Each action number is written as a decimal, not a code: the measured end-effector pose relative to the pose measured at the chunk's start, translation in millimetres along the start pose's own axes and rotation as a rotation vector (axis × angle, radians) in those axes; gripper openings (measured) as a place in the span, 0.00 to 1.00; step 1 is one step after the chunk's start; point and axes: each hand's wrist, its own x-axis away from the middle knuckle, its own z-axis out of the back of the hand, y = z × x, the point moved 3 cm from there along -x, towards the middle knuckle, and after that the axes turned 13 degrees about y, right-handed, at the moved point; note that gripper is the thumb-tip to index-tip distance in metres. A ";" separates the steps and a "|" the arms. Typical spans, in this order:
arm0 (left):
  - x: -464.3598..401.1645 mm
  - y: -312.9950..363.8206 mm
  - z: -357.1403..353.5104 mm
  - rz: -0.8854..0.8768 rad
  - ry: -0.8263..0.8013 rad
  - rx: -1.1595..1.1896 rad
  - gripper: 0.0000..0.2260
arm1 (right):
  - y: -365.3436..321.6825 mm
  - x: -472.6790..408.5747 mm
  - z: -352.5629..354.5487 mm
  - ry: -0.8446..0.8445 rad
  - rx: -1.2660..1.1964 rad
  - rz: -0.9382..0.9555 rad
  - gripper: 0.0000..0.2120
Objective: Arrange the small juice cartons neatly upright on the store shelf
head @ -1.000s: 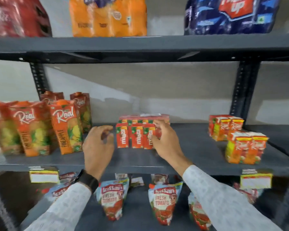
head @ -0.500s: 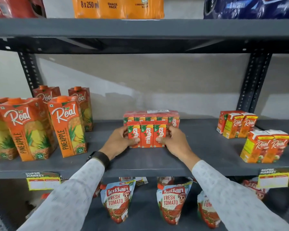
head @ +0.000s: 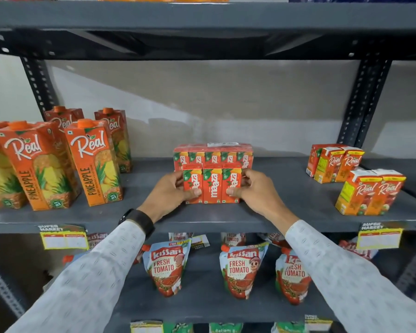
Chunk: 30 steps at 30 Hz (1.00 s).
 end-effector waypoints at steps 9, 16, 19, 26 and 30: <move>28.5 7.1 -0.5 -0.011 0.001 -0.029 0.18 | -8.0 32.6 17.0 -0.004 0.032 0.060 0.18; 36.8 8.9 -0.2 -0.005 0.008 -0.047 0.18 | -16.2 41.7 20.6 -0.012 0.051 0.047 0.20; 39.3 11.4 0.4 0.012 0.014 -0.054 0.17 | -16.2 44.3 20.9 -0.015 0.052 0.049 0.20; 43.7 14.1 -1.9 -0.008 0.012 -0.077 0.18 | -16.5 46.8 21.1 -0.015 0.059 0.044 0.19; 54.4 21.9 4.2 -0.028 0.004 -0.096 0.31 | -19.1 52.8 26.0 -0.074 0.066 0.002 0.27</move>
